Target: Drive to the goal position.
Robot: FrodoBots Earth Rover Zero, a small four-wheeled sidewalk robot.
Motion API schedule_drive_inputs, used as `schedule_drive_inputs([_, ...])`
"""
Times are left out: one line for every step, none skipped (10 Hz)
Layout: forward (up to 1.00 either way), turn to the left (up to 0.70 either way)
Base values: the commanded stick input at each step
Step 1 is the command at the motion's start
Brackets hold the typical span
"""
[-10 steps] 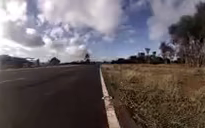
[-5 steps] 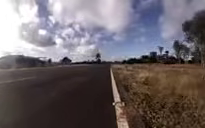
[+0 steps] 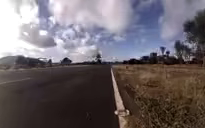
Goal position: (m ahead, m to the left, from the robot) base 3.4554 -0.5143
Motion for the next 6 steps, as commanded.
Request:
schedule_drive_inputs([0.50, 0.00])
schedule_drive_inputs([0.50, 0.00])
schedule_drive_inputs([0.50, 0.00])
schedule_drive_inputs([0.50, 0.00])
schedule_drive_inputs([0.50, 0.00])
schedule_drive_inputs([0.50, 0.00])
